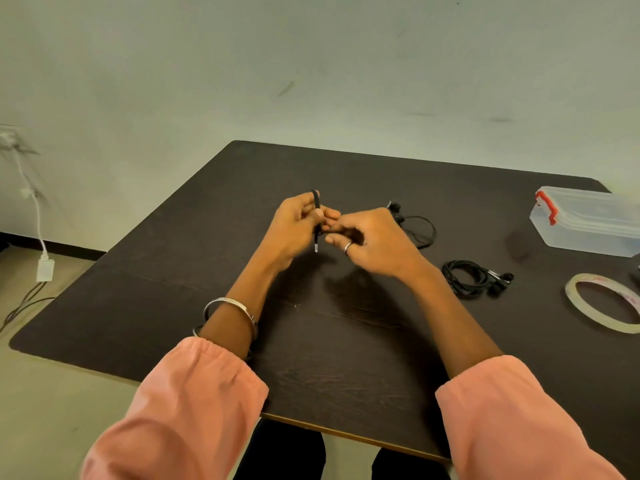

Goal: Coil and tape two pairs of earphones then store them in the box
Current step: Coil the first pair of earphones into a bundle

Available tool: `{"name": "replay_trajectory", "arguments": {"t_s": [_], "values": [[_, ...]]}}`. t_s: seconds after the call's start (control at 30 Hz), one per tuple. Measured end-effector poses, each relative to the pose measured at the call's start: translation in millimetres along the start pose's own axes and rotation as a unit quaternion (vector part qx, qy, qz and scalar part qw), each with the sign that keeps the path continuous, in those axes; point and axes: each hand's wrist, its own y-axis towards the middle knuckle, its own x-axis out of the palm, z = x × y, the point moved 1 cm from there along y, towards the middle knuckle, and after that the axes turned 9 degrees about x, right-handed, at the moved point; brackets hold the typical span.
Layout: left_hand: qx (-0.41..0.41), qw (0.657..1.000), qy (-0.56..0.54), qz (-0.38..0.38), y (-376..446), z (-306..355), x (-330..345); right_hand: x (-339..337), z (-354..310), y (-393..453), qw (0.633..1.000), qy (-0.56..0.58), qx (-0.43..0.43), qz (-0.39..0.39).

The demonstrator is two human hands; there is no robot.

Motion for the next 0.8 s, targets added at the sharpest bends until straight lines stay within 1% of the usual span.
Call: {"name": "replay_trajectory", "arguments": {"t_s": [0.07, 0.1, 0.2, 0.3, 0.37, 0.5, 0.63, 0.7, 0.8], "values": [[0.017, 0.997, 0.049, -0.057, -1, -1, 3, -11, 0, 0, 0.995, 0.074, 0.039, 0.046], [0.023, 0.995, 0.056, -0.082, -1, 0, 5, -16, 2, 0, 0.99, 0.108, 0.063, 0.068], [0.032, 0.988, 0.032, -0.149, -6, 7, 11, -27, 8, 1, 0.967, 0.191, 0.122, 0.117], [0.035, 0.977, 0.025, -0.211, -9, 12, 14, -32, 13, 1, 0.947, 0.249, 0.15, 0.139], [0.029, 0.972, 0.029, -0.231, -11, 14, 16, -34, 16, 1, 0.934, 0.272, 0.166, 0.162], [0.026, 0.974, -0.022, -0.223, -14, 18, 20, -36, 26, 2, 0.913, 0.301, 0.187, 0.201], [0.008, 0.975, -0.111, -0.193, -14, 19, 19, -35, 32, 3, 0.904, 0.303, 0.208, 0.219], [-0.007, 0.97, -0.165, -0.177, -13, 20, 19, -33, 35, 3, 0.904, 0.298, 0.213, 0.219], [-0.029, 0.958, -0.246, -0.145, -12, 20, 19, -27, 38, 4, 0.916, 0.272, 0.215, 0.204]]}}
